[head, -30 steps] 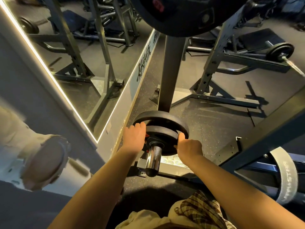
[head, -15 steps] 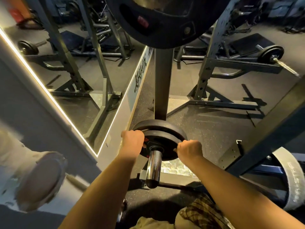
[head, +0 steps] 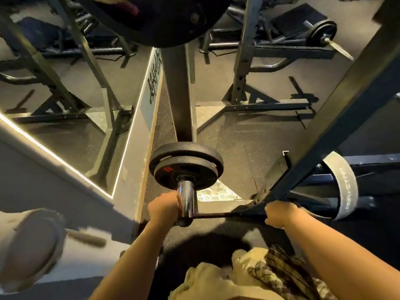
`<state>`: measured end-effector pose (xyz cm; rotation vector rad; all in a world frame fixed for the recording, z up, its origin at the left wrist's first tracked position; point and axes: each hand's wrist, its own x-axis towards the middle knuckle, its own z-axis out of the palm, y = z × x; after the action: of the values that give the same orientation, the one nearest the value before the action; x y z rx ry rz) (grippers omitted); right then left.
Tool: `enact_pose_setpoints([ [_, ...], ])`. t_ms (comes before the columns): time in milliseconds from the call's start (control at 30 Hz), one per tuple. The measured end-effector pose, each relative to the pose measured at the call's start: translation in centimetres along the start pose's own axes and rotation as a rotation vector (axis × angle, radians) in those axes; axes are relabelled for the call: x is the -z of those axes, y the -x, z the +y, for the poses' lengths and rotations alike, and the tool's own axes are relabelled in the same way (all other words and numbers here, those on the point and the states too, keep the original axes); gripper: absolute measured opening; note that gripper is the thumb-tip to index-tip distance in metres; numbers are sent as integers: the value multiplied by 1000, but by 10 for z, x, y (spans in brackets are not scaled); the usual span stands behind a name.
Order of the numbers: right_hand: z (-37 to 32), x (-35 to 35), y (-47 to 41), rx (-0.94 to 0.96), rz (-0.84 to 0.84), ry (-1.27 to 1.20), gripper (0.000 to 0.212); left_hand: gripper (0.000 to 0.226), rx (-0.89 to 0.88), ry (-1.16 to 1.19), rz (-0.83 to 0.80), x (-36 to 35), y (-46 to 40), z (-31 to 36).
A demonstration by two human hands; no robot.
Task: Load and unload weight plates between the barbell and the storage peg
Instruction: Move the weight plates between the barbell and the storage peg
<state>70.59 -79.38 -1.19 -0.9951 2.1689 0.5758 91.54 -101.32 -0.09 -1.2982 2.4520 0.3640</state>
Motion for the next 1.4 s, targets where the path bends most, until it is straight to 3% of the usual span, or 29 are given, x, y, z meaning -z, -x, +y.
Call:
enact_pose_setpoints([
  [133, 20, -23, 13, -38, -71, -106, 32, 14, -262, 45, 323, -18, 5, -2],
  [267, 21, -40, 24, 35, -92, -142, 30, 14, -235, 306, 384, -19, 30, 22],
  [400, 19, -47, 37, 171, 15, -267, 24, 20, -253, 227, 152, -29, 58, 68],
  [467, 31, -49, 47, 208, 63, -300, 23, 15, -305, 337, -34, -39, 70, 105],
  [600, 108, -72, 75, 191, 109, -354, 24, 12, -405, 383, -154, -61, 107, 207],
  [867, 334, -172, 145, -79, 217, -758, 12, 18, -671, 312, -249, -111, 197, 436],
  [1133, 485, -244, 208, -361, 300, -1080, 13, 23, -950, 141, -431, -145, 267, 612],
  [1400, 629, -295, 209, -619, 255, -1195, 16, 15, -871, 184, -635, -198, 263, 782],
])
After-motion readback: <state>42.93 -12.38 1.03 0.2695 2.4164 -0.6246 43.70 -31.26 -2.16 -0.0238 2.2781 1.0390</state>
